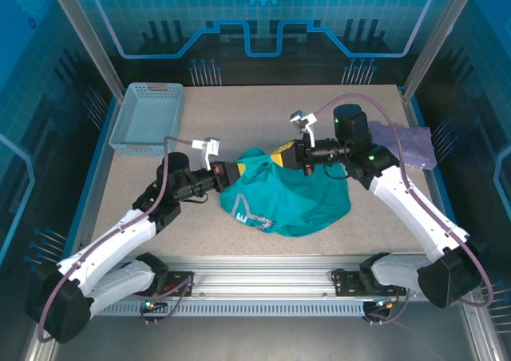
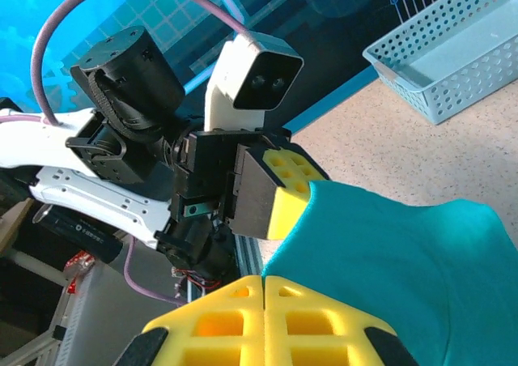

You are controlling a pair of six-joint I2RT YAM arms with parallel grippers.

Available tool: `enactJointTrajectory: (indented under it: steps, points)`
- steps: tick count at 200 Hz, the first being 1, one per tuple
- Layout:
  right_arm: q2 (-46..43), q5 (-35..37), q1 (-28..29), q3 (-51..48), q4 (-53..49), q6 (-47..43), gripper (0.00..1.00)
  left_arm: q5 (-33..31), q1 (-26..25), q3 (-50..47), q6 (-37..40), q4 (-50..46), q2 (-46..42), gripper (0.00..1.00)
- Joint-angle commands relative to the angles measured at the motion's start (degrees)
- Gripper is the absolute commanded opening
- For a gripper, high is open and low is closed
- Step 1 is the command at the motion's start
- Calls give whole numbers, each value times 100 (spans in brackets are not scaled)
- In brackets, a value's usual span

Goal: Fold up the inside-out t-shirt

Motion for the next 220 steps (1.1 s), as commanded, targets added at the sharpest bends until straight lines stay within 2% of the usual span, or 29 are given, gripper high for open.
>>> enactJointTrajectory:
  steps: [1,11,40,66,86,125,165,185,197,220]
  points:
    - [22,75,-104,33,167,302,0,78,37,117,266,-205,42,0]
    - [146,633,-100,174,-263,143,0,313,36,91,233,-18,27,0]
    - [466,2448,64,394,-1186,-239,8,819,34,-48,-91,692,-24,0]
    - [527,3432,243,333,-1529,-479,16,810,34,-55,-331,919,-2,0]
    - [181,3553,412,-71,-1365,-605,27,749,34,-37,-339,856,-7,0]
    - [-443,3155,815,-1185,-302,-195,49,654,34,-24,-345,828,26,0]
    - [-65,2997,1042,-1461,710,464,56,659,41,-27,-356,828,71,0]
    - [297,3138,1087,-1419,968,704,55,657,33,-61,-337,835,47,0]
    - [433,3266,1100,-1382,1109,825,49,629,35,-87,-308,827,25,0]
    - [346,3172,1081,-1329,1107,701,12,414,39,-146,-338,747,-59,0]
